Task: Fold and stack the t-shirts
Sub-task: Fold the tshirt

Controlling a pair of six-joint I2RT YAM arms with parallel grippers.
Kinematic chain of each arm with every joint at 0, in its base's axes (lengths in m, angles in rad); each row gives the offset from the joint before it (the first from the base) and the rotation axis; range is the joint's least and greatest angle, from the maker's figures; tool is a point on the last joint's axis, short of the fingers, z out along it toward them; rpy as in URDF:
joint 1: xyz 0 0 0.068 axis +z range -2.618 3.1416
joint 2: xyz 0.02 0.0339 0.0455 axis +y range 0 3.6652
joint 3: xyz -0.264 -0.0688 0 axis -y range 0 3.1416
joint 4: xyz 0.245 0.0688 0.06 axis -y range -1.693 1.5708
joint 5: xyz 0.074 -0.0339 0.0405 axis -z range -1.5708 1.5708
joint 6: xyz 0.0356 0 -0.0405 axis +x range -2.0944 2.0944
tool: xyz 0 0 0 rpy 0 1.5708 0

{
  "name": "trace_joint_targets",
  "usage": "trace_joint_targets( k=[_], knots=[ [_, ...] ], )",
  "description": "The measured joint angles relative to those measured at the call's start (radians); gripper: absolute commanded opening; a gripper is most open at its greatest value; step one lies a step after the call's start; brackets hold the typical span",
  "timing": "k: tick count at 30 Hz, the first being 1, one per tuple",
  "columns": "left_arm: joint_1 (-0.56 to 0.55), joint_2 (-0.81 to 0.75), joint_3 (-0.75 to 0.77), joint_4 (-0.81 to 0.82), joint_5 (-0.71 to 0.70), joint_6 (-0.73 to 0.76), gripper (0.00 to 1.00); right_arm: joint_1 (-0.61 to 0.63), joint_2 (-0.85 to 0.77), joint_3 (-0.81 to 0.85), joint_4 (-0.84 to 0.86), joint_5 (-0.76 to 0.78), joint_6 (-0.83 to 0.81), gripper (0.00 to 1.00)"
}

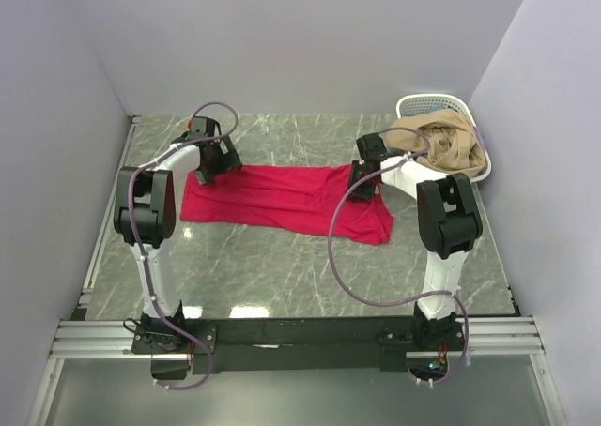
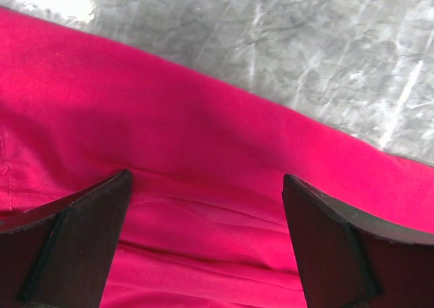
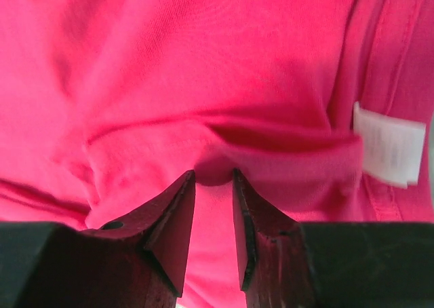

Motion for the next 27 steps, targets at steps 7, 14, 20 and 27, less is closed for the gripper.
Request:
trace_joint_targets(
  k=[7, 14, 20, 27],
  knots=[
    [-0.021, -0.013, -0.024, -0.006, -0.071, -0.01, 0.99, -0.005, 0.111, 0.163, -0.069, 0.014, 0.008, 0.29],
    [-0.044, -0.118, -0.179, 0.0, -0.13, -0.039, 1.0, -0.014, 0.232, 0.362, -0.176, 0.006, 0.016, 0.27],
    [-0.08, -0.216, -0.312, 0.016, -0.147, -0.064, 0.99, -0.016, 0.344, 0.558, -0.29, -0.005, -0.005, 0.29],
    [-0.169, -0.377, -0.507, 0.031, -0.135, -0.114, 0.99, -0.017, 0.6, 1.017, -0.451, -0.047, -0.053, 0.35]
  ],
)
